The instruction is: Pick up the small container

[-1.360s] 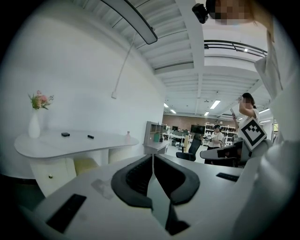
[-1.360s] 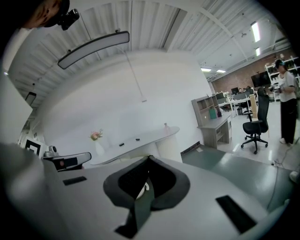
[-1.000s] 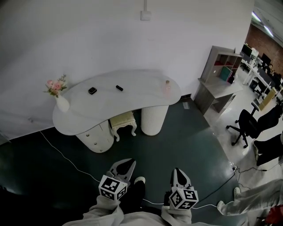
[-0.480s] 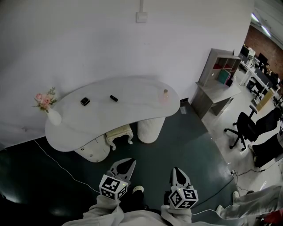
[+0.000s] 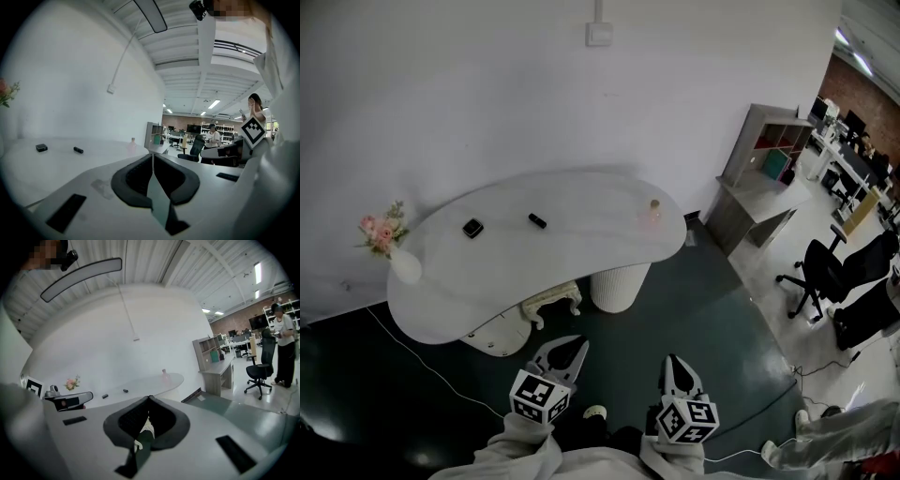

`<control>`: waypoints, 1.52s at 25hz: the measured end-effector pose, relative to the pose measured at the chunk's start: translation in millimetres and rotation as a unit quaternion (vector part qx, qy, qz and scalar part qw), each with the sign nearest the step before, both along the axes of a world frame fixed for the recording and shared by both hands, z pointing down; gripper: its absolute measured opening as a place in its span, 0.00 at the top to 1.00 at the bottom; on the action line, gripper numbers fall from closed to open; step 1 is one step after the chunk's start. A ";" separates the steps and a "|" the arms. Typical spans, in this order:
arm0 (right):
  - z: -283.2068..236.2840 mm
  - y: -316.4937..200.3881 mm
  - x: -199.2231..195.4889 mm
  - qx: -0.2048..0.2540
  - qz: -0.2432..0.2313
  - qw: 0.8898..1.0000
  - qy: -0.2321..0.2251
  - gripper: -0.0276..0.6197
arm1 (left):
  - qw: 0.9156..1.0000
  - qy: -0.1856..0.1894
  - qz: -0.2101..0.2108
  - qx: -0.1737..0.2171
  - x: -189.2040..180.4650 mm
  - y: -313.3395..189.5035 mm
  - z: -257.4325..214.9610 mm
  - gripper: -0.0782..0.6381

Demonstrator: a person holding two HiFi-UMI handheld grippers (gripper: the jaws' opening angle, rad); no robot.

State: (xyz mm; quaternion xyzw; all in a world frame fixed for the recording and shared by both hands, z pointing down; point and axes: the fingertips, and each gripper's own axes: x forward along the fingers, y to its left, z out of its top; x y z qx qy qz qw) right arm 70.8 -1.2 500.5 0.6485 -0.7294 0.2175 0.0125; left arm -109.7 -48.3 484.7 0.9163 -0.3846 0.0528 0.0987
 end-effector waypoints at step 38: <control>-0.2 -180.0 77.9 -0.015 -0.034 0.999 0.008 0.87 | 1.000 0.003 -0.024 -0.015 76.8 -165.1 5.3 0.86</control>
